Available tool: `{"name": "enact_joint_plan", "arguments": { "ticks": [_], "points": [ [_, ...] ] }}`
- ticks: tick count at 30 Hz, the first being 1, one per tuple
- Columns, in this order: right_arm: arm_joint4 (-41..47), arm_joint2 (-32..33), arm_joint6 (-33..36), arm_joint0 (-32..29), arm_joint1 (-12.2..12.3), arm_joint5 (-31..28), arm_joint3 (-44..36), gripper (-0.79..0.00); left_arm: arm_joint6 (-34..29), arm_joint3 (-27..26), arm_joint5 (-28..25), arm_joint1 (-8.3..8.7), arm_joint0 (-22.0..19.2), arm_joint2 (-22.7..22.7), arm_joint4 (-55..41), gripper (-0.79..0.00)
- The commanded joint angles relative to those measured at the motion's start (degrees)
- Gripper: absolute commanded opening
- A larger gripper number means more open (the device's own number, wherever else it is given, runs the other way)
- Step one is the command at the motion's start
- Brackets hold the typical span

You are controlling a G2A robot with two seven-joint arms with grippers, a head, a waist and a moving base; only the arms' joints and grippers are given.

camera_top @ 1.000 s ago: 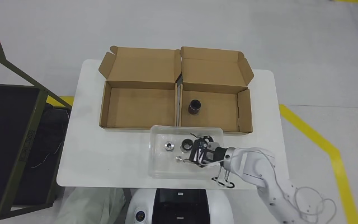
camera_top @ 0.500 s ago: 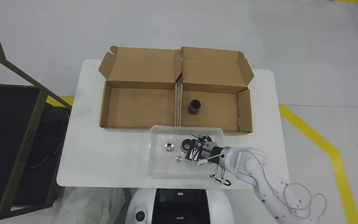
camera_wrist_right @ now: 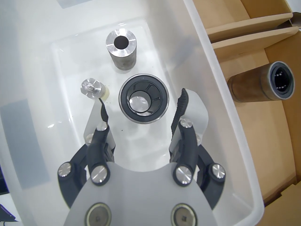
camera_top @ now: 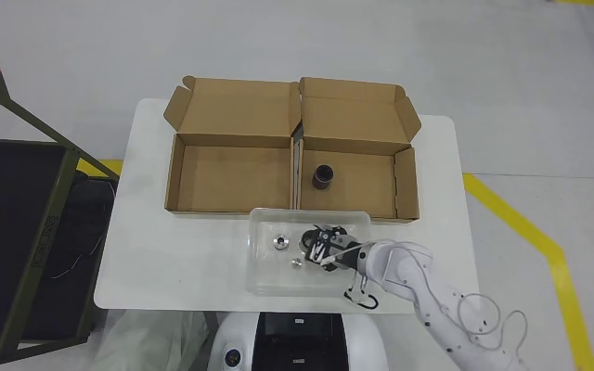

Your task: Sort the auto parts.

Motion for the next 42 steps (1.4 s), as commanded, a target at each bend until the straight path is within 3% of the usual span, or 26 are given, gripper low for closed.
{"name": "enact_joint_plan", "arguments": {
  "ticks": [1,12,17,19,20,42],
  "points": [
    [0.34,-0.4,-0.09,0.43,-0.15,0.17,0.75,-0.191,0.0,0.0,0.0,0.0,0.0,0.0,0.0,0.0],
    [1.85,-1.72,-0.98,2.28,-0.77,0.77,3.95,-0.262,0.0,0.0,0.0,0.0,0.0,0.0,0.0,0.0],
    [2.54,-2.03,-1.44,2.79,-0.94,0.54,4.69,-0.52,0.0,0.0,0.0,0.0,0.0,0.0,0.0,0.0],
    [2.73,-1.94,-1.57,2.86,-0.93,0.38,4.62,-0.72,0.0,0.0,0.0,0.0,0.0,0.0,0.0,0.0],
    [2.75,-1.87,-1.67,2.84,-0.92,0.32,4.52,-0.785,0.0,0.0,0.0,0.0,0.0,0.0,0.0,0.0],
    [9.41,5.41,-2.51,-1.69,1.09,-5.44,-7.98,-0.785,0.0,0.0,0.0,0.0,0.0,0.0,0.0,0.0]
  ]
}}
